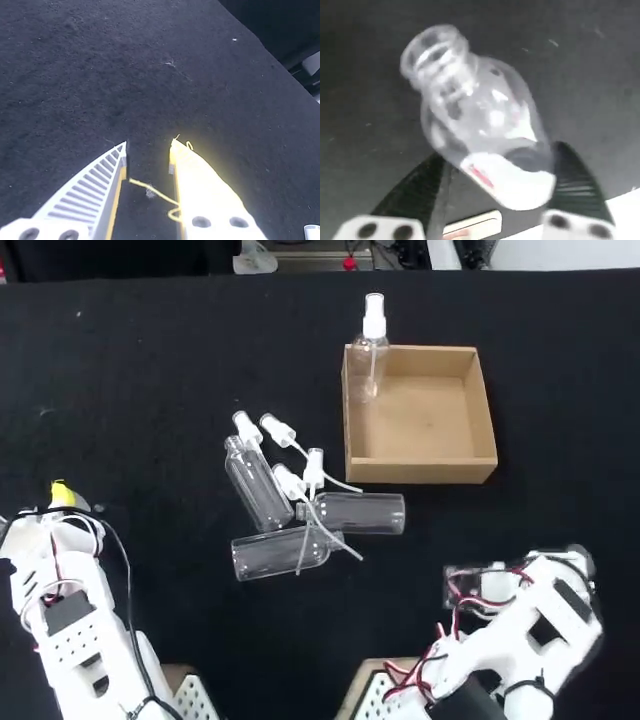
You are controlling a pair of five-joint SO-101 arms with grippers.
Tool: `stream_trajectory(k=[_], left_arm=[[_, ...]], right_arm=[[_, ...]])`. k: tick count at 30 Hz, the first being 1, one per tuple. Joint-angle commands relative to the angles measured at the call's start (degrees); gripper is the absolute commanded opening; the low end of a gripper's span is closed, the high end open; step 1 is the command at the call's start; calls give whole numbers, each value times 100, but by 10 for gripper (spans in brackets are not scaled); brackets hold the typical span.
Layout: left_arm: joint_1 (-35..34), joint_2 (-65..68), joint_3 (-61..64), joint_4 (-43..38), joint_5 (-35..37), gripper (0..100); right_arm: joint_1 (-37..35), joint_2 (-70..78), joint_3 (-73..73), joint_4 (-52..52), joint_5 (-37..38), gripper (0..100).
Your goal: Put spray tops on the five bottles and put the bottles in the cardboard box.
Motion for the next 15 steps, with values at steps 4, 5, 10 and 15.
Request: stream_trajectory(k=[4,5,10,15], left_arm=[[66,-53,-119,-123,-70,146],[66,-53,-119,-123,-70,146],[66,-53,-119,-123,-70,146],[66,-53,-119,-123,-70,146]], right_arm=[[-527,13,-954,1090,-2453,6],[-633,13,-1226,1477,-2936,16],[-826,136,-2703,2699,-7218,20],[-607,1033,-3732,3974,-8897,76]])
